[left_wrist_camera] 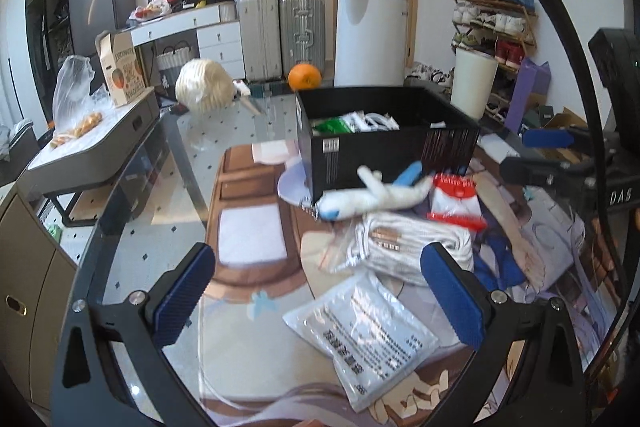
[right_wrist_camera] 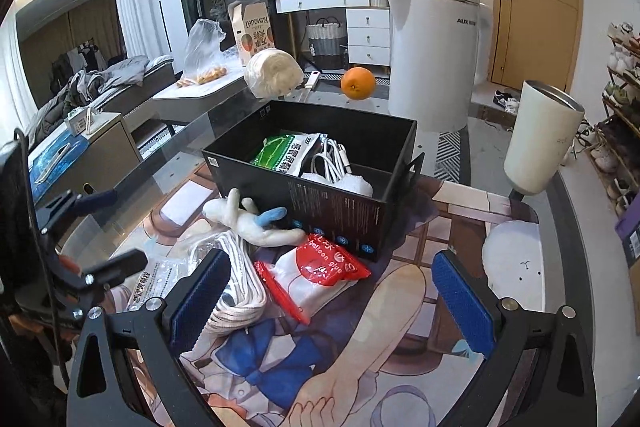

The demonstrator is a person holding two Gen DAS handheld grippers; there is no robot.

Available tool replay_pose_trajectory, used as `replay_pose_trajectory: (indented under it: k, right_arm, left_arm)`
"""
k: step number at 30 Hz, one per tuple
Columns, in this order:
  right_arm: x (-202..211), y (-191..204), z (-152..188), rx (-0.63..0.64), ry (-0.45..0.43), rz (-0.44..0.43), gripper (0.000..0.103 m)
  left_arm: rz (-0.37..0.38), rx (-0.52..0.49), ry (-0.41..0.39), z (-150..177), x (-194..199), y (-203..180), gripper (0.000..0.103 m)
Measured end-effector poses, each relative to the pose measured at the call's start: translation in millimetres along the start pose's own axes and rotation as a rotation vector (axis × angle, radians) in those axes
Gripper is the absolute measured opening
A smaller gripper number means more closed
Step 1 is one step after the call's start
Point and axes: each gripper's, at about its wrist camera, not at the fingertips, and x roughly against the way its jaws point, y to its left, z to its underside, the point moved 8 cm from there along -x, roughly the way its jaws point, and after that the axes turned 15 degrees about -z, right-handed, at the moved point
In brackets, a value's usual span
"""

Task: Organize soft objects
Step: 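Move both grippers back from the box toward the items on the mat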

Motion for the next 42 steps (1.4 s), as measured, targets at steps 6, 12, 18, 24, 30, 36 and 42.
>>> replay_pose_trajectory:
  k: [6, 12, 18, 24, 30, 36, 42]
  right_arm:
    - [-4, -8, 3, -0.024, 0.012, 0.008, 0.102]
    - [-5, -11, 4, -0.028, 0.015, 0.011, 0.102]
    - [-8, -16, 5, -0.034, 0.022, 0.021, 0.102]
    - [-9, -19, 6, -0.034, 0.026, 0.026, 0.102]
    - [-9, -19, 6, -0.034, 0.025, 0.027, 0.102]
    - [-8, -18, 6, -0.031, 0.026, 0.028, 0.102]
    - [-8, -19, 7, -0.033, 0.03, 0.031, 0.102]
  left_arm:
    - [-0.018, -0.012, 0.037, 13, -6, -6, 0.103]
    - [-0.019, -0.033, 0.066, 21, -10, -12, 0.103]
    - [-0.011, -0.062, 0.095, 25, -12, -15, 0.103]
    - [0.006, -0.105, 0.128, 29, -13, -23, 0.103]
    - [-0.013, -0.138, 0.146, 32, -16, -27, 0.103]
    - [-0.034, -0.137, 0.168, 34, -21, -25, 0.103]
    - [-0.041, -0.152, 0.171, 36, -20, -22, 0.103]
